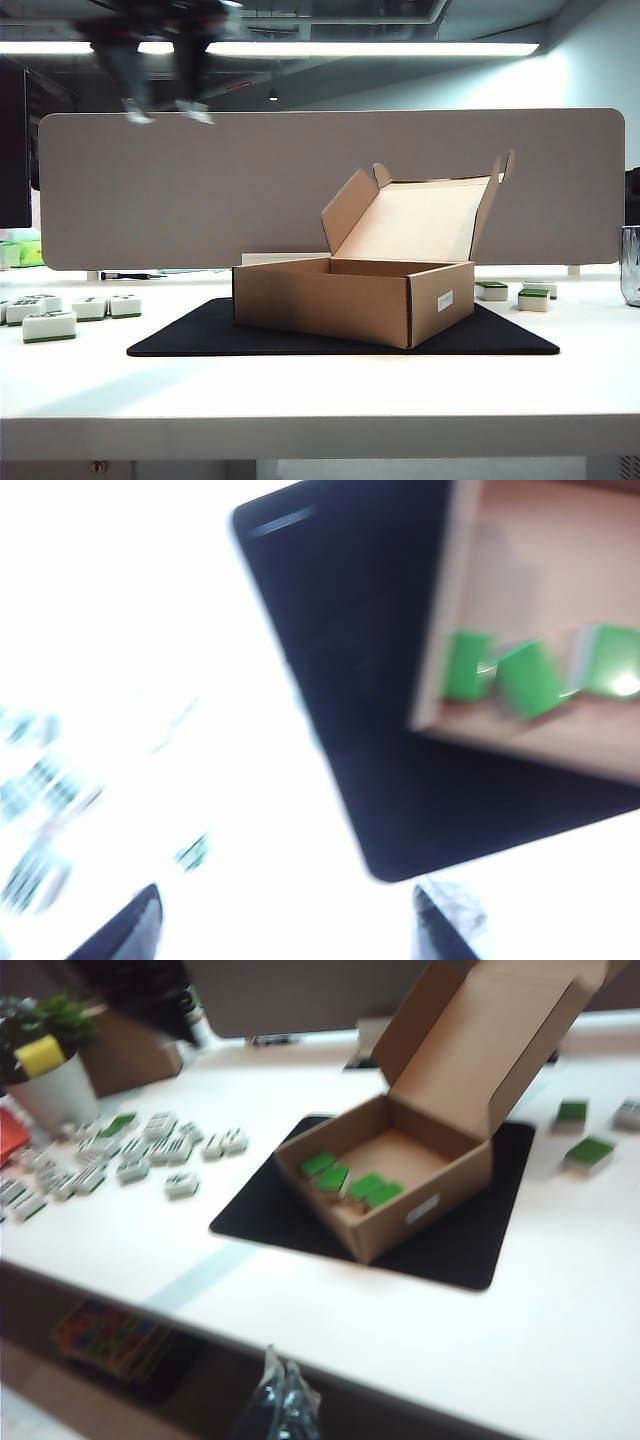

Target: Pick up four mahjong tiles and put them into the paper box.

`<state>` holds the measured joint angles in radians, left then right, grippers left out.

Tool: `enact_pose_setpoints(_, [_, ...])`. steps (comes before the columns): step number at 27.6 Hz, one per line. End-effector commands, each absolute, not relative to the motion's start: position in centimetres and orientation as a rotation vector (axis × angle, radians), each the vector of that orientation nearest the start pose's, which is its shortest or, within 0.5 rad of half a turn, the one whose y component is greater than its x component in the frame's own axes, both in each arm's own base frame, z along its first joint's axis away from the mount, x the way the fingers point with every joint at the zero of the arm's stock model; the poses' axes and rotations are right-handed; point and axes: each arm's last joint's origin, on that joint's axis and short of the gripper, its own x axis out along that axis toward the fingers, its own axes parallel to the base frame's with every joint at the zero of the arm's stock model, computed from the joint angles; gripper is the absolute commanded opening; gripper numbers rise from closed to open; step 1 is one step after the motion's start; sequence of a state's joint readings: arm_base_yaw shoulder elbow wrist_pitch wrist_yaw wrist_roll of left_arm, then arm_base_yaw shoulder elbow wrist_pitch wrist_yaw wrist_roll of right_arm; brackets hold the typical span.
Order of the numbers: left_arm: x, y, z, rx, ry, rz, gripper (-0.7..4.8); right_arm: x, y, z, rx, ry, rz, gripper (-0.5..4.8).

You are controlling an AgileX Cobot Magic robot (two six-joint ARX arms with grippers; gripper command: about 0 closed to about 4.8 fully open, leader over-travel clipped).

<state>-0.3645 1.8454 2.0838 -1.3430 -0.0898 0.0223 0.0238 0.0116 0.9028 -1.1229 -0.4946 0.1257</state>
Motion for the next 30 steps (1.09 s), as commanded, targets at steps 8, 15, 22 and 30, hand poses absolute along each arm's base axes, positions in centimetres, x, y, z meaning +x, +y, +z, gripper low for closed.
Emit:
enact_pose_setpoints(8, [23.4,-3.4,40.0,0.160,1.069,-0.078,3.04,-0.3,1.4,28.6,0.174,0.241,0.500,-0.01])
enact_pose_setpoints(15, [13.9,-1.9,40.2,0.178,0.883,-0.095,3.04,1.9,1.4,27.1,0.171,0.212,0.498,-0.01])
enact_pose_setpoints(22, [6.4,-0.7,37.4,0.128,0.689,-0.078,2.95,3.8,1.5,25.9,0.162,0.155,0.506,-0.01])
enact_pose_setpoints(30, [5.1,-0.6,33.9,0.135,0.679,-0.105,1.83,5.3,1.5,24.2,0.232,0.150,0.502,-0.01])
